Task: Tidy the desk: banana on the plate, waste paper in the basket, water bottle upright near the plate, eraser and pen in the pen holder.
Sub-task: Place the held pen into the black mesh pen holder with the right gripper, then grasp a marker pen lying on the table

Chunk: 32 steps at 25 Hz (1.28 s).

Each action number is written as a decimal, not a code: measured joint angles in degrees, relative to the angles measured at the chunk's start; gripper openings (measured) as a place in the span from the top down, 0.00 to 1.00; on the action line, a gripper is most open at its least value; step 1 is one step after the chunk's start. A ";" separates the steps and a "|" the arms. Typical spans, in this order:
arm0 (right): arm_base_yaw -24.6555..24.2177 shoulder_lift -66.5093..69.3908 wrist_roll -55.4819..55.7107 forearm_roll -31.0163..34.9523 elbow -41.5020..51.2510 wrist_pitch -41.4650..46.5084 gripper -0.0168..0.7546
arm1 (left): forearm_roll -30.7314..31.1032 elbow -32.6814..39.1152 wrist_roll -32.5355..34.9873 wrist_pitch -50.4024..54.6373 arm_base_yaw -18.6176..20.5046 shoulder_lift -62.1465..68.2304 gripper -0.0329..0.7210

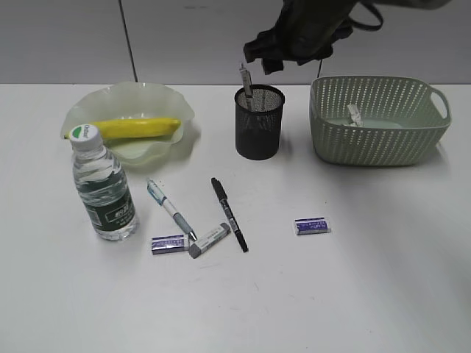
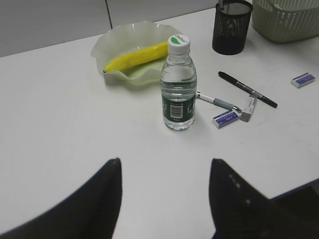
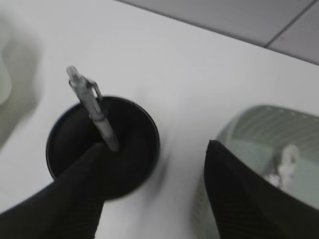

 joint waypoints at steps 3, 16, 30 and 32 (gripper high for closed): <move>0.00 -4.81 -5.62 2.17 0.00 10.79 0.37 | 0.00 0.00 0.00 0.00 0.00 0.00 0.40; 0.31 -30.68 -15.97 9.52 21.17 33.96 0.43 | 0.00 0.00 0.00 0.00 0.00 0.00 0.40; 0.31 -77.78 -16.12 11.84 60.22 34.46 0.45 | 0.00 0.00 0.00 0.00 0.00 0.00 0.40; 0.31 -84.10 -16.12 12.06 63.56 34.07 0.45 | 0.00 0.00 0.00 0.00 0.00 0.00 0.40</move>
